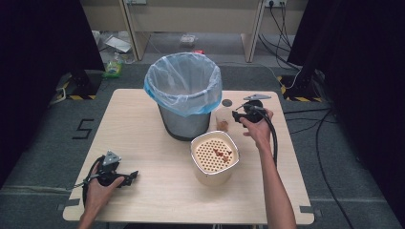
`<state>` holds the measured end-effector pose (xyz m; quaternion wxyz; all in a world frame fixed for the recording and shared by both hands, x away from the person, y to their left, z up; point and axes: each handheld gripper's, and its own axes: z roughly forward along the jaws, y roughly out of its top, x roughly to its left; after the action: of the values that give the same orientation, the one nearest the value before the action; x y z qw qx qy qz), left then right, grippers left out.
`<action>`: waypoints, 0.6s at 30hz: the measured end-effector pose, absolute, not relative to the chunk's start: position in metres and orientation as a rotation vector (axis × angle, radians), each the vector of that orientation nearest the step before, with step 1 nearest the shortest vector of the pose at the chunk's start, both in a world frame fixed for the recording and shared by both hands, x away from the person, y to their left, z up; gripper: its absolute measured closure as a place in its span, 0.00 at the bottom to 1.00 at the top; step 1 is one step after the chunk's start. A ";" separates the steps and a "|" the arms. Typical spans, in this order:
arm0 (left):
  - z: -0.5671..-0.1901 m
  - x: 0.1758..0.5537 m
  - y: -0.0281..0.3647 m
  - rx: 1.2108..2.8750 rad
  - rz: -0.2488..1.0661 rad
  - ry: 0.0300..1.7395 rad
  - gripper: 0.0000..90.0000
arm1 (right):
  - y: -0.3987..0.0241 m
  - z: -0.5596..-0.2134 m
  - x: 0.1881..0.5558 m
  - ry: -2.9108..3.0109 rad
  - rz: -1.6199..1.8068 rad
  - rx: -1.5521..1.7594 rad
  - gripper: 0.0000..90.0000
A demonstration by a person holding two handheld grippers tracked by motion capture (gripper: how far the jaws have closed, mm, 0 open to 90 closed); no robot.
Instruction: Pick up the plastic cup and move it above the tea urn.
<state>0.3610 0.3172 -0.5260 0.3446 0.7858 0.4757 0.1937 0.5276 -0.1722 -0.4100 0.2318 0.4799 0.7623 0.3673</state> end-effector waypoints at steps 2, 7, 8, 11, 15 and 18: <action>-0.526 0.361 0.317 2.041 0.503 1.235 0.00 | -0.164 -0.412 0.536 2.111 0.995 1.312 0.53; -0.526 0.361 0.317 2.041 0.503 1.236 0.00 | -0.155 -0.415 0.547 2.135 0.964 1.321 0.58; -0.526 0.361 0.317 2.041 0.503 1.236 0.00 | -0.155 -0.415 0.547 2.135 0.964 1.321 0.58; -0.526 0.361 0.317 2.039 0.504 1.237 0.00 | -0.151 -0.419 0.554 2.145 0.958 1.320 0.64; -0.526 0.361 0.317 2.039 0.504 1.238 0.00 | -0.147 -0.427 0.558 2.179 0.905 1.317 0.68; -0.526 0.360 0.317 2.039 0.504 1.239 0.00 | -0.146 -0.433 0.560 2.203 0.887 1.330 0.73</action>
<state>0.3605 0.3171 -0.5260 0.3443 0.7850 0.4769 0.1942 0.5604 -0.1461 -0.4334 0.2085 0.4778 0.7916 0.3188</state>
